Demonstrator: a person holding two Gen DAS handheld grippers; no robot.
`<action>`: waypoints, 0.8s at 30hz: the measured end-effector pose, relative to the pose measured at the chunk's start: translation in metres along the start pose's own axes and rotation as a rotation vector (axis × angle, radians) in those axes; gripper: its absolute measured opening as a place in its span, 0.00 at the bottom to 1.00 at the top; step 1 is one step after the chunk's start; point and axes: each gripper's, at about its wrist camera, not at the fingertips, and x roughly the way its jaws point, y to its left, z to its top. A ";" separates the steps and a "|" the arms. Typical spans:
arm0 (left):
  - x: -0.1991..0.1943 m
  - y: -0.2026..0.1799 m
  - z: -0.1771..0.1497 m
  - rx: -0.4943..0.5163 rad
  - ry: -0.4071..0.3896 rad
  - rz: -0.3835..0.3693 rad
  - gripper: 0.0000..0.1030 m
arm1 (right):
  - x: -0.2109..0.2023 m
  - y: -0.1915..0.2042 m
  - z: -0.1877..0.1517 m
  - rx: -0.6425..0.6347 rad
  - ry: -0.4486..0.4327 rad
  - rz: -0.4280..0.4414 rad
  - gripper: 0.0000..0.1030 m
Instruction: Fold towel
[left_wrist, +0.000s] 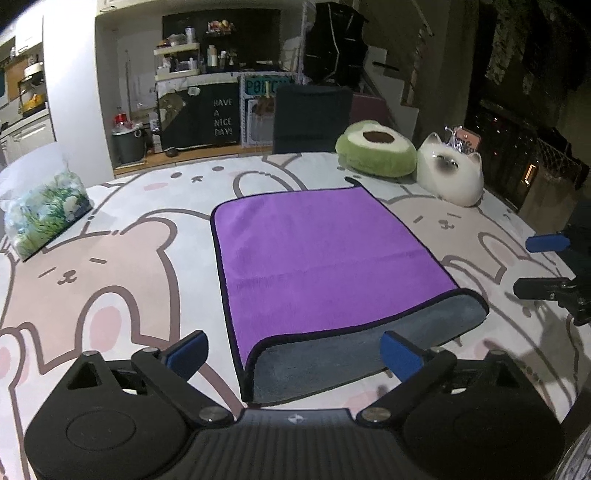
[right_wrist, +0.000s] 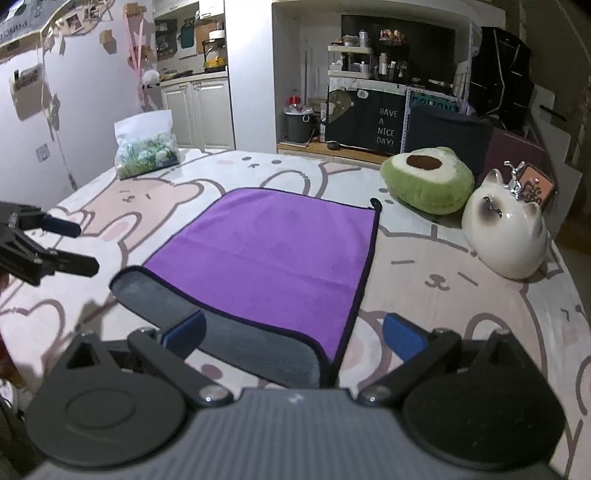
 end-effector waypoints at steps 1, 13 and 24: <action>0.004 0.003 -0.001 -0.002 0.008 -0.005 0.91 | 0.004 -0.002 -0.001 -0.005 0.002 0.007 1.00; 0.044 0.037 -0.005 -0.068 0.117 -0.099 0.68 | 0.052 -0.016 -0.011 0.000 0.064 0.081 1.00; 0.070 0.051 -0.003 -0.105 0.206 -0.157 0.43 | 0.085 -0.037 -0.016 0.138 0.225 0.108 0.46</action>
